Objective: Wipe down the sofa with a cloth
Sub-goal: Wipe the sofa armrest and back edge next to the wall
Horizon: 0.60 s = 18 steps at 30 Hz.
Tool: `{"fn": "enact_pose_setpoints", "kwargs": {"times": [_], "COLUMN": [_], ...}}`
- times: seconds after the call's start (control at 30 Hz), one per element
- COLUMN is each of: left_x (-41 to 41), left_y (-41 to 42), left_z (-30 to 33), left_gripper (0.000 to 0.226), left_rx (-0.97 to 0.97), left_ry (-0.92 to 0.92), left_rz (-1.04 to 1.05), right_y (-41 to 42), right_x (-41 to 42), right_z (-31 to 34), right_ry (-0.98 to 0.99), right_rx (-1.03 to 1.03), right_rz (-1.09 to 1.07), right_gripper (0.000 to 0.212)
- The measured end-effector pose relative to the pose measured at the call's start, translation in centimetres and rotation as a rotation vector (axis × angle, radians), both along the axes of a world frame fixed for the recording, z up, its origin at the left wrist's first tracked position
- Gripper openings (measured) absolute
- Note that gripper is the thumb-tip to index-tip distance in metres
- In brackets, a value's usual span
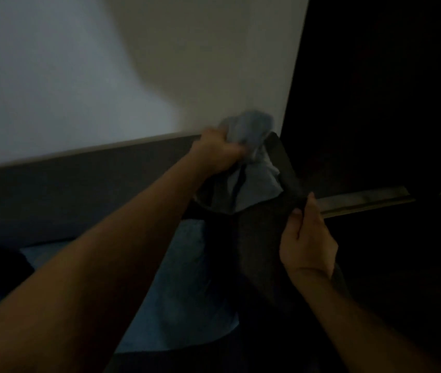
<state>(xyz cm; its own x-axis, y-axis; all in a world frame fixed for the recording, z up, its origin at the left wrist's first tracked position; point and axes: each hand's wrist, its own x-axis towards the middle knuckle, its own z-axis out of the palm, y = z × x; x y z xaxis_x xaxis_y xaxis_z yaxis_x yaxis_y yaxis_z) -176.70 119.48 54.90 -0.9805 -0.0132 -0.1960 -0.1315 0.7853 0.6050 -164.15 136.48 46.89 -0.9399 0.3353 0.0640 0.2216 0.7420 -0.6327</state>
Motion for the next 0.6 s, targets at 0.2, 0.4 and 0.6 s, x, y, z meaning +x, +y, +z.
{"fn": "enact_pose_setpoints", "kwargs": {"times": [0.2, 0.4, 0.6], "left_x": [6.5, 10.4, 15.0], "left_y": [1.2, 10.6, 6.6], "left_z": [-2.8, -1.7, -0.4], "left_gripper": [0.071, 0.074, 0.063], "left_rx": [0.078, -0.128, 0.480], "left_ry": [-0.020, -0.071, 0.013], "left_rz": [-0.064, -0.394, 0.099], "right_y": [0.3, 8.3, 9.1], "right_x": [0.1, 2.1, 6.0], "right_z": [0.8, -0.3, 2.3], "right_ry": [0.101, 0.265, 0.089], "right_rx": [-0.351, -1.389, -1.259], "right_rz": [-0.088, -0.389, -0.233], "right_gripper": [0.045, 0.024, 0.036]}}
